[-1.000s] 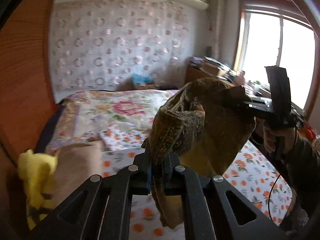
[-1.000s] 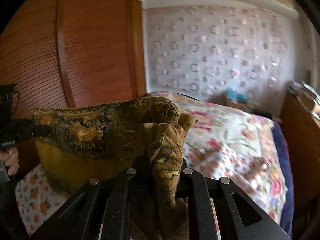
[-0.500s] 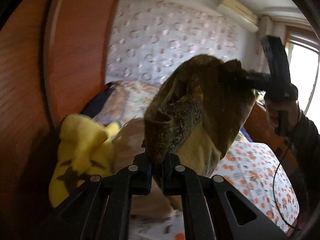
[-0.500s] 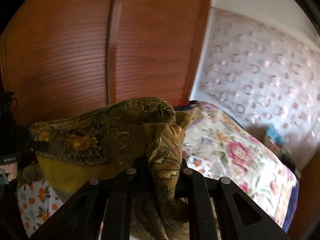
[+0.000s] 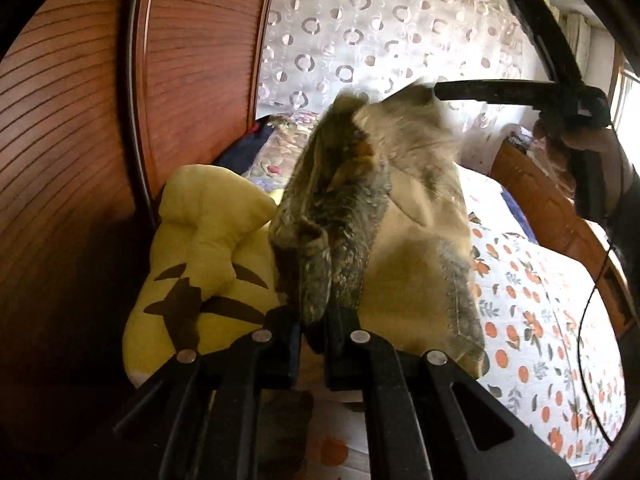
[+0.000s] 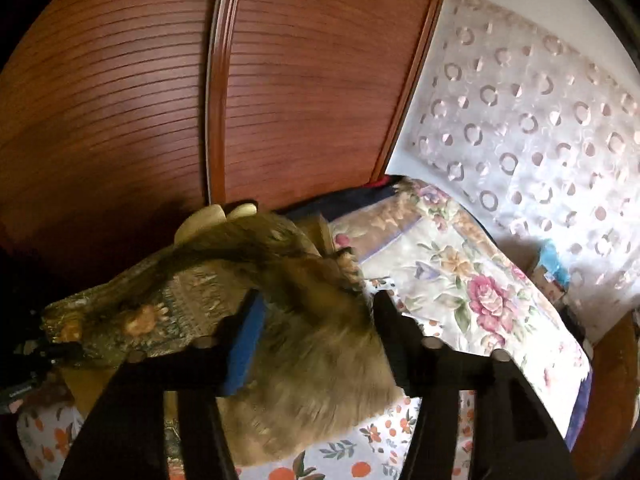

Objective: Fold small clothes
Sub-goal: 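Lift the folded garment with both tools and carry it toward the yellow plush toy, then lower the folded garment beside the yellow plush toy and open both tools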

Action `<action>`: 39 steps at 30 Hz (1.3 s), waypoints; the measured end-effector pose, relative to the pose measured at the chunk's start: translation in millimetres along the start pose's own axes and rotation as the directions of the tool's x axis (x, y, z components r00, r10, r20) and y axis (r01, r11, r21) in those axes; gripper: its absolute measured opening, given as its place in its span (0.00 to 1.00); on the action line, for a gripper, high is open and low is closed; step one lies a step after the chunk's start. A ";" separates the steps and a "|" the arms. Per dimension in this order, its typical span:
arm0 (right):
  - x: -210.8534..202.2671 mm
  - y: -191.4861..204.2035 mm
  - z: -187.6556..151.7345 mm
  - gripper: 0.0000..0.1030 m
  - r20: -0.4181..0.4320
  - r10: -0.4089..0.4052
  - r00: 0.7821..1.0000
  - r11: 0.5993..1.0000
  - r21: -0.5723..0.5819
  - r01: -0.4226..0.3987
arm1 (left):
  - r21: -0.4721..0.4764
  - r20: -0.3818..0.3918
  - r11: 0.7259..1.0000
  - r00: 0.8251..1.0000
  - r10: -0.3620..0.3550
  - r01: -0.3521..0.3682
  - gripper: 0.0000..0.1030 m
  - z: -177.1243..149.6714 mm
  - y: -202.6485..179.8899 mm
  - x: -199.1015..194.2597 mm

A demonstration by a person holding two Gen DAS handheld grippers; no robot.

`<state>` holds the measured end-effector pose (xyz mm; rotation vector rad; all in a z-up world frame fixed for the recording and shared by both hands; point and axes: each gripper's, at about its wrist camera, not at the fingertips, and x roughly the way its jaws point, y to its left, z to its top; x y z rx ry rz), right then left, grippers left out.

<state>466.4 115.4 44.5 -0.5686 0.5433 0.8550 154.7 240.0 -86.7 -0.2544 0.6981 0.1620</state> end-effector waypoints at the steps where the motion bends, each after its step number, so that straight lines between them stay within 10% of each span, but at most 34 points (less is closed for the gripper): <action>1: 0.7 -3.4 -4.0 0.59 -0.002 0.007 1.000 1.000 0.013 -0.007 | 0.006 0.000 1.000 1.000 0.017 -0.017 0.07 -0.9 -1.7 0.6; 8: -17.2 18.7 -41.3 0.59 -0.001 0.025 1.000 0.996 0.089 -0.025 | 0.048 0.023 0.995 0.996 0.091 -0.092 0.15 -9.8 0.4 -12.0; 19: -125.9 54.3 -120.1 0.59 0.090 0.016 0.996 0.977 0.209 -0.035 | 0.111 0.131 0.994 0.991 -0.001 -0.013 0.78 -5.5 -29.9 -63.1; 39: -291.2 124.3 -243.6 0.76 0.145 -0.217 0.965 0.895 0.425 0.137 | 0.276 0.231 0.958 0.961 -0.148 0.082 0.83 -30.5 -160.1 -129.0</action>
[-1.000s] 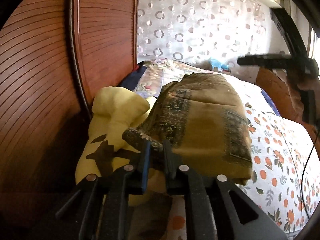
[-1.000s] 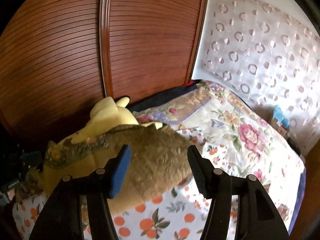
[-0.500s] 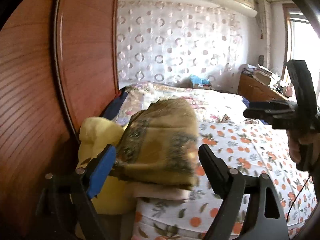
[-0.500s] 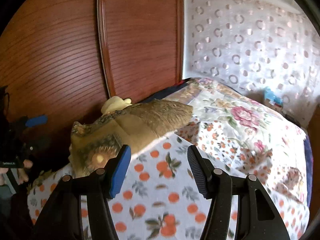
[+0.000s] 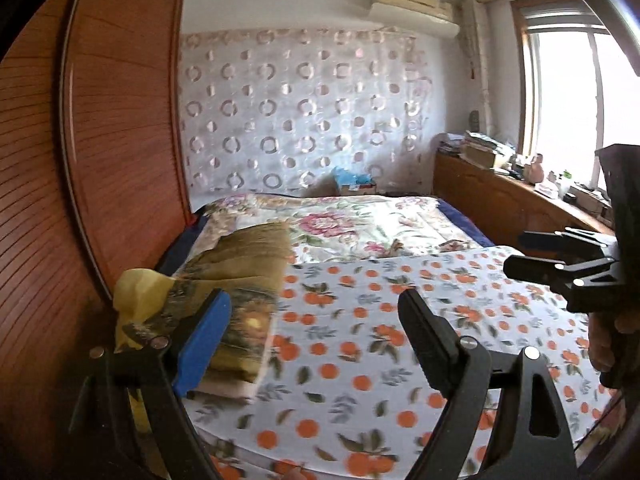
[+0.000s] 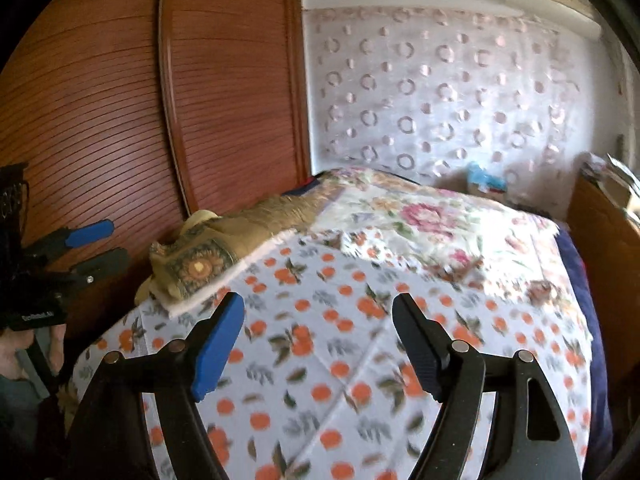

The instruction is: Fold small clothes

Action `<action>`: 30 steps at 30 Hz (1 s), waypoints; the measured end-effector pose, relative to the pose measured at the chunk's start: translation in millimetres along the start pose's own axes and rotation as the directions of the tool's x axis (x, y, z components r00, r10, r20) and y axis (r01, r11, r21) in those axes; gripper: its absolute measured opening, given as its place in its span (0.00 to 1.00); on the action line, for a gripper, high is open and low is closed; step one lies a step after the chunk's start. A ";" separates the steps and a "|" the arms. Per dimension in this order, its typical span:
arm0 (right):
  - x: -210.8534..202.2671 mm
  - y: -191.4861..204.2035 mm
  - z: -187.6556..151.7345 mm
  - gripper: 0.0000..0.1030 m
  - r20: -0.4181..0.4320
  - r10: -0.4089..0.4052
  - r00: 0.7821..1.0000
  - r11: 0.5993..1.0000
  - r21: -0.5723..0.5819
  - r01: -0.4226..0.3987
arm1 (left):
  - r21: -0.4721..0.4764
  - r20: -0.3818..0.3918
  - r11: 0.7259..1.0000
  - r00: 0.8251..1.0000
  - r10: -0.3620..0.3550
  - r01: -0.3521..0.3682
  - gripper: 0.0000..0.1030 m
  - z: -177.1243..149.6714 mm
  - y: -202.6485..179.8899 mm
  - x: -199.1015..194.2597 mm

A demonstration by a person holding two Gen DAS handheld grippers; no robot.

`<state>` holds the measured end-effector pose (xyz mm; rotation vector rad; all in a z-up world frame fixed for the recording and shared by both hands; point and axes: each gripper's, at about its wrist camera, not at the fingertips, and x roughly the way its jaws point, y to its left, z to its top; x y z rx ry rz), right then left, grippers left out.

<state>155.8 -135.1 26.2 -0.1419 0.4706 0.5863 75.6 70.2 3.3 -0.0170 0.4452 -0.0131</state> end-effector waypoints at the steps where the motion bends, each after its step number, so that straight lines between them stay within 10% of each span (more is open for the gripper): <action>1: -7.5 0.2 -3.9 0.76 0.003 -0.011 1.000 1.000 0.006 0.011 | -0.003 0.002 1.000 1.000 -0.019 0.019 0.83 -0.8 -6.7 -2.4; 30: -162.7 31.4 -56.0 0.80 0.219 -0.311 0.925 0.945 0.179 0.275 | 0.039 0.056 0.992 0.991 -0.119 0.117 0.83 36.3 -104.2 -53.3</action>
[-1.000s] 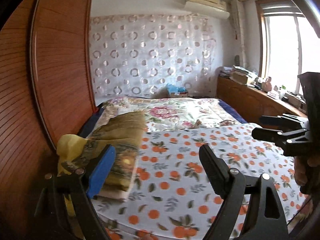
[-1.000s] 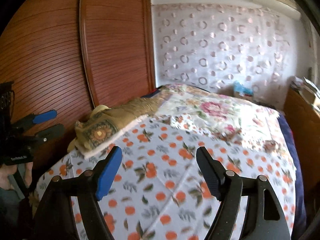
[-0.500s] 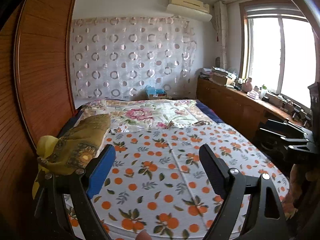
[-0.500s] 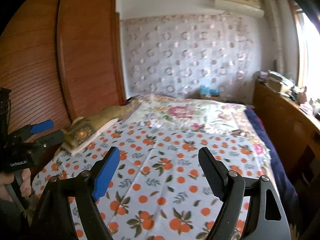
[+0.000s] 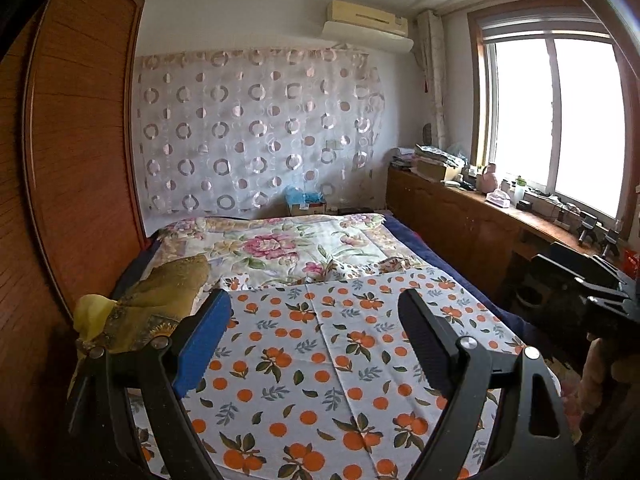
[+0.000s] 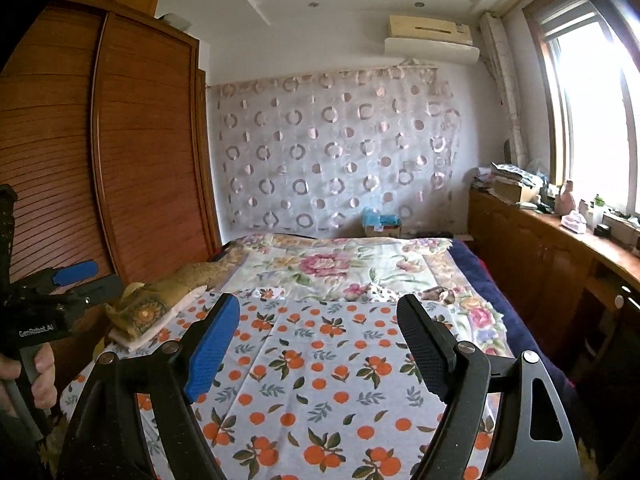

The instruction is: Fold small clothes

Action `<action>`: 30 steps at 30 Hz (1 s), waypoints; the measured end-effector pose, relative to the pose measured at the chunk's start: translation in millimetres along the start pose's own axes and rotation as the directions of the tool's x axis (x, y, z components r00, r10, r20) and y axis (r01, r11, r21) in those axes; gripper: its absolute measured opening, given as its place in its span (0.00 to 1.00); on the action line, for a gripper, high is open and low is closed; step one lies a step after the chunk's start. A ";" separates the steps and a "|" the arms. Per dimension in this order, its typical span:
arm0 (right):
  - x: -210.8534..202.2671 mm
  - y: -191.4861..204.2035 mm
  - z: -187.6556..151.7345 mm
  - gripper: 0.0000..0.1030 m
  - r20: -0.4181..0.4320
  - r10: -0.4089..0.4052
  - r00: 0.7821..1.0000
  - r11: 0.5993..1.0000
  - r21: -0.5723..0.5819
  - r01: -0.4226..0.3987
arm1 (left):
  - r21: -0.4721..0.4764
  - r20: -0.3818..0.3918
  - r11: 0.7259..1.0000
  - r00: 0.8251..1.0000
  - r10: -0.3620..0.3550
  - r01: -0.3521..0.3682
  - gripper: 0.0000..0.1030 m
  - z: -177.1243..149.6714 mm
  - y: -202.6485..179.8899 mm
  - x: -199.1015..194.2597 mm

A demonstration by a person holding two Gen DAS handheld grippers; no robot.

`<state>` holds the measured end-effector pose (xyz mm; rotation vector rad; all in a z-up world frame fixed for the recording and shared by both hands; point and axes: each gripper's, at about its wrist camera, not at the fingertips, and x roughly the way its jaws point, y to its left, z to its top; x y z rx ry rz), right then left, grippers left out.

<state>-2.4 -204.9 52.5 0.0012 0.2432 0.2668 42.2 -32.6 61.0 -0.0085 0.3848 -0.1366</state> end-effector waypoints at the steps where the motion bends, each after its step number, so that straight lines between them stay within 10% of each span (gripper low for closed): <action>1: 4.6 1.2 -2.6 0.80 -0.001 -0.001 1.000 1.000 -0.001 0.001 | -0.001 0.002 1.000 1.000 0.004 -0.004 0.83 0.3 -0.1 -0.4; 30: 13.5 -12.7 5.0 0.80 -0.018 -0.003 1.000 1.000 -0.006 0.003 | -0.010 0.004 1.000 1.000 0.028 -0.028 0.83 -9.8 0.9 0.1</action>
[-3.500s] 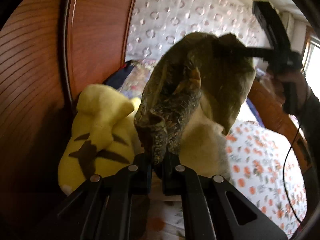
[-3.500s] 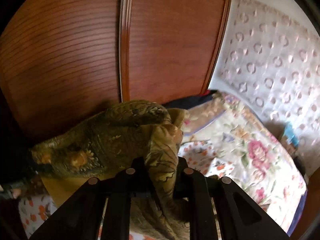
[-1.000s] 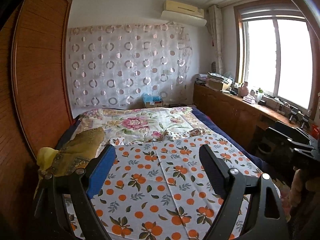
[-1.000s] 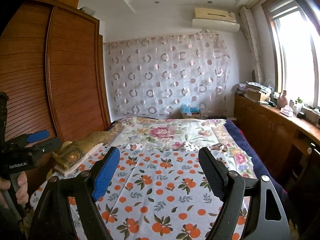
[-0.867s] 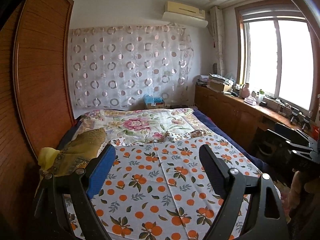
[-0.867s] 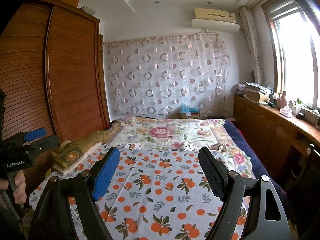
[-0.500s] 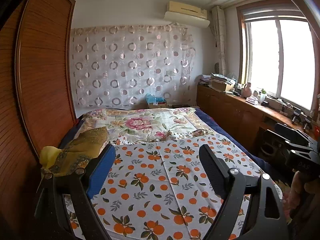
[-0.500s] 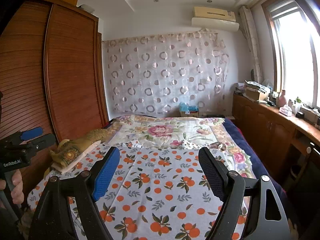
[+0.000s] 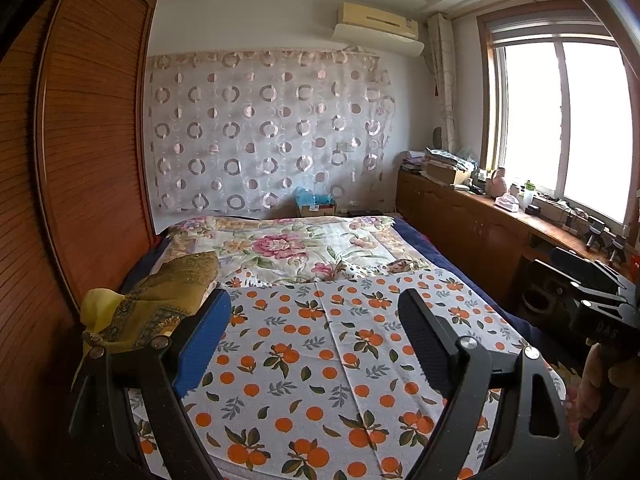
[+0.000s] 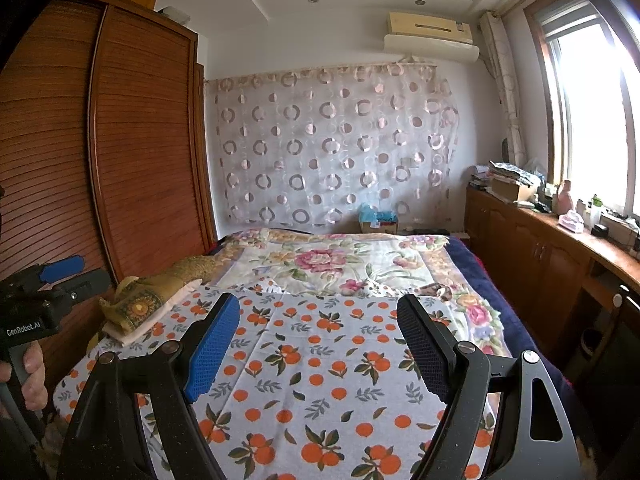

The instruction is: Fold small clothes

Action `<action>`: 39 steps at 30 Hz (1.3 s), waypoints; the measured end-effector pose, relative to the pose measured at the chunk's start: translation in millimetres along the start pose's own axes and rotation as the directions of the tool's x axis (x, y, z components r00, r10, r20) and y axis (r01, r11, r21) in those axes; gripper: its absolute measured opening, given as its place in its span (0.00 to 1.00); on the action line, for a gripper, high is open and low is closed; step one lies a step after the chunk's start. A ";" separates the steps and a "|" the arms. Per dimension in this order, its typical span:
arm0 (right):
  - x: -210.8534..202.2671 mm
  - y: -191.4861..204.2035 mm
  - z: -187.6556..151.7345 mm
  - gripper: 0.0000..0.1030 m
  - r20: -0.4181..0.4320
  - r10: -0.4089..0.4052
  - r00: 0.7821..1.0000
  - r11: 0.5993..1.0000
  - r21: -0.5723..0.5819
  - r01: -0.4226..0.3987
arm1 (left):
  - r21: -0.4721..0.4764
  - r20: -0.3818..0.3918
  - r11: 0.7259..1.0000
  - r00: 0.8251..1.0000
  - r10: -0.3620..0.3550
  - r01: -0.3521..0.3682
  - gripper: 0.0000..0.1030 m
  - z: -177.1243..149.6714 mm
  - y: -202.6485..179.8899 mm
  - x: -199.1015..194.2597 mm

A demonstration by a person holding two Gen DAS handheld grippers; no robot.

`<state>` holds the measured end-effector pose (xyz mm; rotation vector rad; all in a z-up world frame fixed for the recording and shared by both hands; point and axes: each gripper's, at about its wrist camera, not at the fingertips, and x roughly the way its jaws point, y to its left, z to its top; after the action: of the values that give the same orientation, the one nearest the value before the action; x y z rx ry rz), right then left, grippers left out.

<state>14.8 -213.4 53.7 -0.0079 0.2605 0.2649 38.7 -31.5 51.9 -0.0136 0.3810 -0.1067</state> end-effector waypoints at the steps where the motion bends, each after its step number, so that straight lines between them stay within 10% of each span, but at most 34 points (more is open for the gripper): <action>1: -0.3 -0.5 -0.5 0.80 0.001 0.001 1.000 1.000 -0.002 -0.001 | 0.001 0.000 1.000 1.000 0.001 -0.001 0.83 0.1 0.3 0.1; 39: 1.0 -14.3 1.1 0.80 0.004 0.013 1.000 1.000 -0.012 -0.013 | 0.001 0.001 1.000 1.000 0.002 -0.002 0.83 -2.6 2.3 -0.8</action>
<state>19.7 -226.9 54.1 -0.0178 0.2545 0.2795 37.2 -29.2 49.7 -0.0125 0.3797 -0.1051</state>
